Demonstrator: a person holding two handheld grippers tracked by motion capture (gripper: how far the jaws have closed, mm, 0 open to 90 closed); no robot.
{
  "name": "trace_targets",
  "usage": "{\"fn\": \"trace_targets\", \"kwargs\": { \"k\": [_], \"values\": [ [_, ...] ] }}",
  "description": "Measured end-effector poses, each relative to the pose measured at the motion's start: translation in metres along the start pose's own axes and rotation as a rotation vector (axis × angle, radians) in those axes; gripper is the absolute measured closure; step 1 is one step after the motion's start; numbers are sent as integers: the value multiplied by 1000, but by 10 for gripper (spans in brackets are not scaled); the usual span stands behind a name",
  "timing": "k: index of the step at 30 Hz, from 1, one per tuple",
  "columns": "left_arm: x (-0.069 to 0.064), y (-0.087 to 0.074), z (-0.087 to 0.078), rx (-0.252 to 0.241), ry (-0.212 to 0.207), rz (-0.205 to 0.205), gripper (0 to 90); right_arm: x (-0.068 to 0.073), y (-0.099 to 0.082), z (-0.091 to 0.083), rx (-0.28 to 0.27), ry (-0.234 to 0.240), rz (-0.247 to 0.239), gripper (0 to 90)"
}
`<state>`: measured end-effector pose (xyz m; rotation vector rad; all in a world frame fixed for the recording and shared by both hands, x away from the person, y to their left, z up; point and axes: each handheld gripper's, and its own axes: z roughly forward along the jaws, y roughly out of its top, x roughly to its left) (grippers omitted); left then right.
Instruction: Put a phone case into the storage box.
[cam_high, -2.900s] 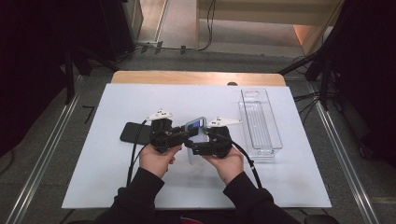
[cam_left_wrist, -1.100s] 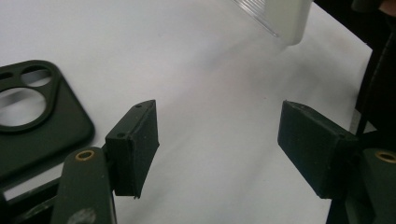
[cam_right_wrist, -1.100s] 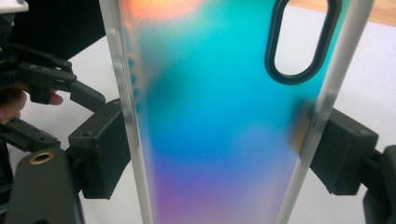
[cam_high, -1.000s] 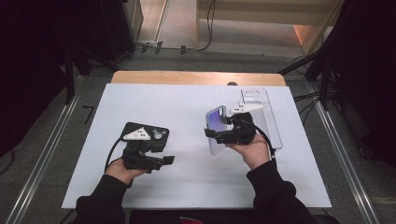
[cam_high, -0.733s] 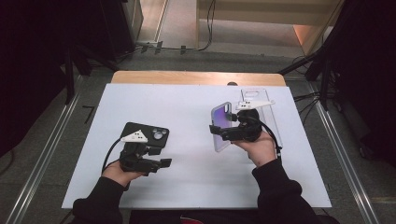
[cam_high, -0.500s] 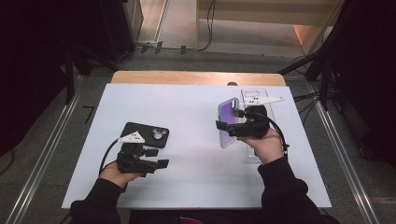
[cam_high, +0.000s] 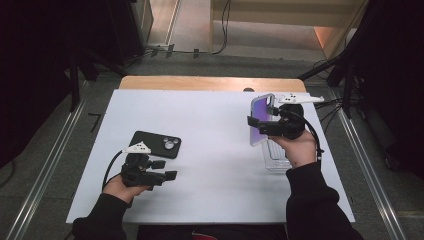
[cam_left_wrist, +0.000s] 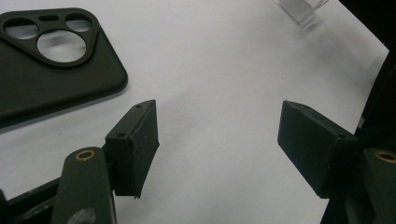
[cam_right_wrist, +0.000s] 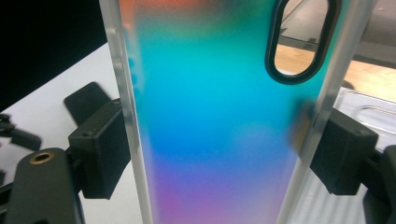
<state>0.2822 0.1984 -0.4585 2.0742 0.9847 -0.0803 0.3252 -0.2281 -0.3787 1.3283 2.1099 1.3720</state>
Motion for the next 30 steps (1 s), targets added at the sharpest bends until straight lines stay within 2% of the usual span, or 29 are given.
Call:
{"fn": "trace_targets", "kwargs": {
  "k": [8,15,18,21,23,27,30],
  "values": [
    [2,-5,-4,-2,16,-11,292,-17,2,-4,-28,-62,40,153],
    [5,-9,-9,-13,29,-24,292,-35,0,-6,-59,-138,70,153],
    [6,-10,-9,-16,31,-29,292,-42,0,-1,-65,-165,77,153],
    [6,-9,-9,-20,33,-30,292,-47,4,7,-51,-207,50,153],
    [7,-10,-10,-25,33,-32,292,-52,6,10,-54,-201,71,153],
    [9,-10,-10,-25,35,-37,292,-64,8,18,-36,-224,94,153],
    [9,-10,-9,-24,33,-39,292,-72,11,20,-53,-239,120,153]
  ]
}}
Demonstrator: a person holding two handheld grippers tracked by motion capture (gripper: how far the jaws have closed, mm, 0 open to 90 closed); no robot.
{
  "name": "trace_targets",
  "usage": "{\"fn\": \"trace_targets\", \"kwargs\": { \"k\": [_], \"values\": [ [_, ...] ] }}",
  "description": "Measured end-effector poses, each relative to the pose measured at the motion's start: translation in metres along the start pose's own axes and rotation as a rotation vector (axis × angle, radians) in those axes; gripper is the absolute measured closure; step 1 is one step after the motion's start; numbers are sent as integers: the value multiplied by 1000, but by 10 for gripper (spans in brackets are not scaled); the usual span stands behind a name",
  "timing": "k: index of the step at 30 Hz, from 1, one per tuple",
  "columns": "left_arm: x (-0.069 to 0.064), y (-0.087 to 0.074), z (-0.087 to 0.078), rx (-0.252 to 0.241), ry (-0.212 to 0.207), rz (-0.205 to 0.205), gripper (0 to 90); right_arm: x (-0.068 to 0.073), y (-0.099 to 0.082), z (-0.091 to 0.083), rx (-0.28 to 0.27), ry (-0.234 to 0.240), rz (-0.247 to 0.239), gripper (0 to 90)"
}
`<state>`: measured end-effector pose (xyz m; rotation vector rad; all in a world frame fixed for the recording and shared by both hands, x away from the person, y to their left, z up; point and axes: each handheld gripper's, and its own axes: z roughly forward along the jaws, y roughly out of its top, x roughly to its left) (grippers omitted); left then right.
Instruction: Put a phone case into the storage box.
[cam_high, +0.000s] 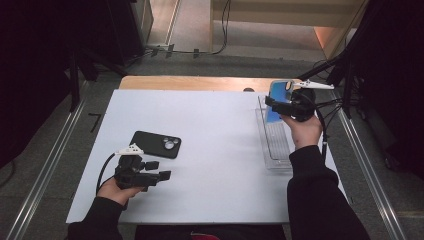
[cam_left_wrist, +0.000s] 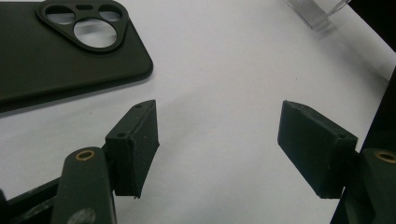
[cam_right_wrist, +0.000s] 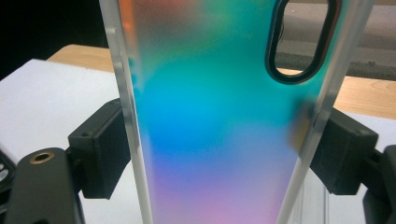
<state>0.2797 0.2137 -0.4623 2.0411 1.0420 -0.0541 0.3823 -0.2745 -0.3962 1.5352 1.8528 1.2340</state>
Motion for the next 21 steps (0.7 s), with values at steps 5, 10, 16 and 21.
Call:
{"fn": "trace_targets", "kwargs": {
  "k": [5,10,16,21],
  "values": [
    [0,0,1,6,0,3,292,-11,5,15,4,-25,9,153],
    [0,0,1,5,-1,1,292,-14,13,26,20,-48,4,153],
    [1,0,1,2,-1,2,292,-20,29,36,18,-51,36,152],
    [1,0,1,5,-4,3,292,-25,37,46,26,-64,32,153]
  ]
}}
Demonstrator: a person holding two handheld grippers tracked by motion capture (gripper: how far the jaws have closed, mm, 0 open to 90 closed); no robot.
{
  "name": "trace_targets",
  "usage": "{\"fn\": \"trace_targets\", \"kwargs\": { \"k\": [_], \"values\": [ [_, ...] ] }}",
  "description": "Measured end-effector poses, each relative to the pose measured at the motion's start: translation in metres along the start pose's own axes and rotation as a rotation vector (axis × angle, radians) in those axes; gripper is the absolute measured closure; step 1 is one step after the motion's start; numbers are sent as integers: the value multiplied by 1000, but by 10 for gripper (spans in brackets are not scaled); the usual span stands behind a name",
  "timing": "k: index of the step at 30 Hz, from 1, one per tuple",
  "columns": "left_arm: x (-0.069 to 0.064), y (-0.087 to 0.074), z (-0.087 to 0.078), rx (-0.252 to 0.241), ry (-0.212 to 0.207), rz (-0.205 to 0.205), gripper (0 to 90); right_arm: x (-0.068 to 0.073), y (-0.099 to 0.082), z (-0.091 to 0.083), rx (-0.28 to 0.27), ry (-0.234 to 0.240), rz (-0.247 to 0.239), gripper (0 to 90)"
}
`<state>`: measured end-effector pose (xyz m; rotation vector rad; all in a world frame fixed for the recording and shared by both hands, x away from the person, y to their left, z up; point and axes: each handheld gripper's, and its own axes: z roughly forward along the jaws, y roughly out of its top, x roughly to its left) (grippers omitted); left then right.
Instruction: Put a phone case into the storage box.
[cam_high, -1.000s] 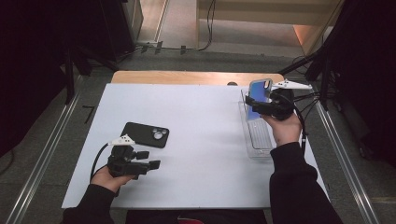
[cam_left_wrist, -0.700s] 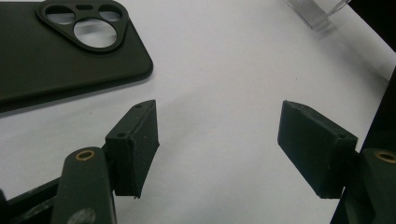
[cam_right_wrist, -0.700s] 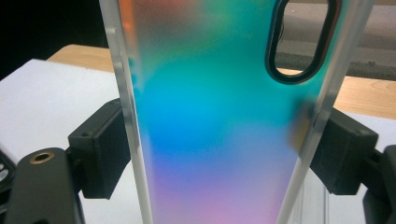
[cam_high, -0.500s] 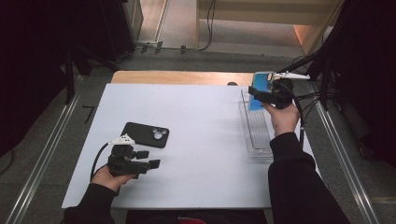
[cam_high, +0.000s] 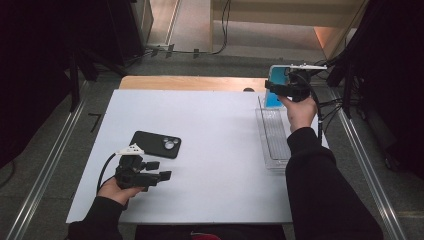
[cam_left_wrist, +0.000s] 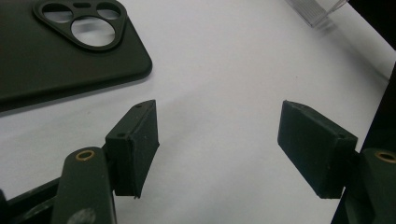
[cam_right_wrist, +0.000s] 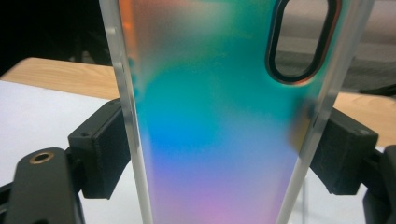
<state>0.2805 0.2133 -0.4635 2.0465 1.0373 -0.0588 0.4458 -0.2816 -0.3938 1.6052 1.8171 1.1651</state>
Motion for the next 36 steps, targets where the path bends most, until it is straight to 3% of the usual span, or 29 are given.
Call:
{"fn": "trace_targets", "kwargs": {
  "k": [3,8,17,28,34,36],
  "values": [
    [0,0,0,0,-1,0,292,-2,2,8,-1,-28,-12,153],
    [0,0,1,3,-3,2,292,-7,0,25,11,-59,11,152],
    [1,0,1,1,-5,-4,292,-10,-15,53,82,-111,7,150],
    [1,0,1,3,-4,-6,292,-15,-26,68,125,-134,33,143],
    [1,0,1,6,-4,-4,292,-13,-26,69,118,-112,13,130],
    [1,-1,1,5,-4,-2,292,-13,-26,70,119,-128,6,125]
  ]
}}
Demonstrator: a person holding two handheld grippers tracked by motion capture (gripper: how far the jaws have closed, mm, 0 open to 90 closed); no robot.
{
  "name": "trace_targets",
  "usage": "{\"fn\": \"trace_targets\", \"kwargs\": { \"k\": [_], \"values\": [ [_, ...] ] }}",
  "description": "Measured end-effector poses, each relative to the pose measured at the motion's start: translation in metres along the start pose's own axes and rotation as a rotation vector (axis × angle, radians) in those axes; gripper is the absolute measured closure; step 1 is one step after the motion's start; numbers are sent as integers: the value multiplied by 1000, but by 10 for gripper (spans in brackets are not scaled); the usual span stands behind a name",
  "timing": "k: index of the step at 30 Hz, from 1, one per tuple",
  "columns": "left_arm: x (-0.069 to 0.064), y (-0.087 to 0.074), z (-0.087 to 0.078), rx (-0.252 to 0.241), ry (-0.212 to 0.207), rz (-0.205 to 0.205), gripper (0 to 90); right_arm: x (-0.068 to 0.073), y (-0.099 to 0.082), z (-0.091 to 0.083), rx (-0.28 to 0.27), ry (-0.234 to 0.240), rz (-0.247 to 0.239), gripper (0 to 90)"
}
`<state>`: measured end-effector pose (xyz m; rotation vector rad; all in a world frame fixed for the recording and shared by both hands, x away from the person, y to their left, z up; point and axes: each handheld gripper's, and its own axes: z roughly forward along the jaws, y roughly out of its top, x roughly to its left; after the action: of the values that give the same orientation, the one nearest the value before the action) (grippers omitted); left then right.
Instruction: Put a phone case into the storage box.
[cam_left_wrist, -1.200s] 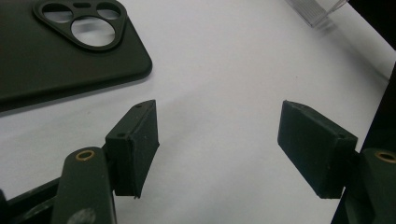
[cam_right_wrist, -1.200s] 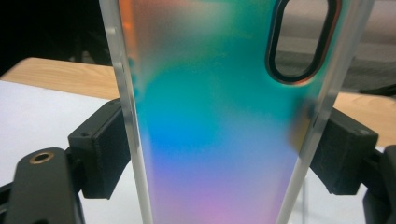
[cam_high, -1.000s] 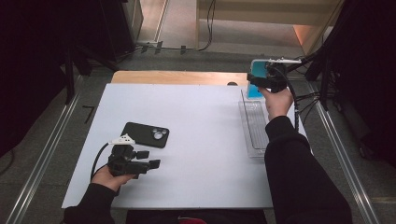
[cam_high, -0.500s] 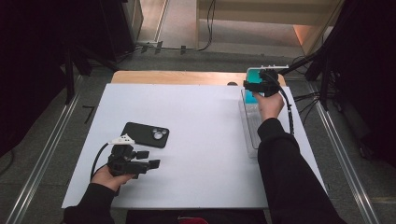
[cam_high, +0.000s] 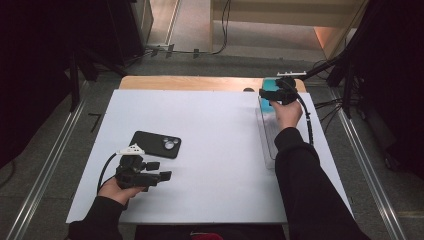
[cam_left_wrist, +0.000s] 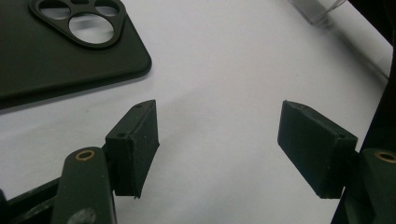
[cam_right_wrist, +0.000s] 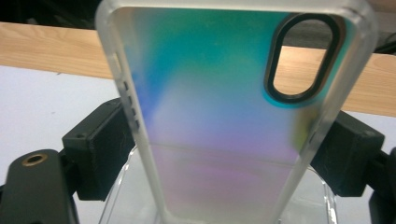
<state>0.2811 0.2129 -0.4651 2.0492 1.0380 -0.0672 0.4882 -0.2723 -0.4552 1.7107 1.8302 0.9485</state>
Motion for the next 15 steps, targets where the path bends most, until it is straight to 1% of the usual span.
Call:
{"fn": "trace_targets", "kwargs": {
  "k": [1,3,4,5,8,10,12,14,15],
  "values": [
    [0,0,0,0,0,0,292,0,0,1,-1,-5,1,97],
    [0,0,0,-2,-1,-2,292,0,0,1,5,2,4,71],
    [0,0,0,-2,-1,-3,292,-1,0,1,8,5,3,19],
    [1,0,0,-3,-2,-5,292,-1,0,1,14,8,4,0],
    [1,0,0,-2,-1,-5,292,-3,0,-2,23,14,-1,0],
    [1,0,0,-2,-1,-7,292,-5,0,-4,36,39,5,0],
    [1,0,0,0,-1,-6,292,-5,0,-10,40,54,5,0],
    [1,1,0,2,-1,-7,292,-4,0,-18,37,51,0,0],
    [2,1,0,0,-2,-8,292,-4,-1,-24,31,58,-2,0]
  ]
}}
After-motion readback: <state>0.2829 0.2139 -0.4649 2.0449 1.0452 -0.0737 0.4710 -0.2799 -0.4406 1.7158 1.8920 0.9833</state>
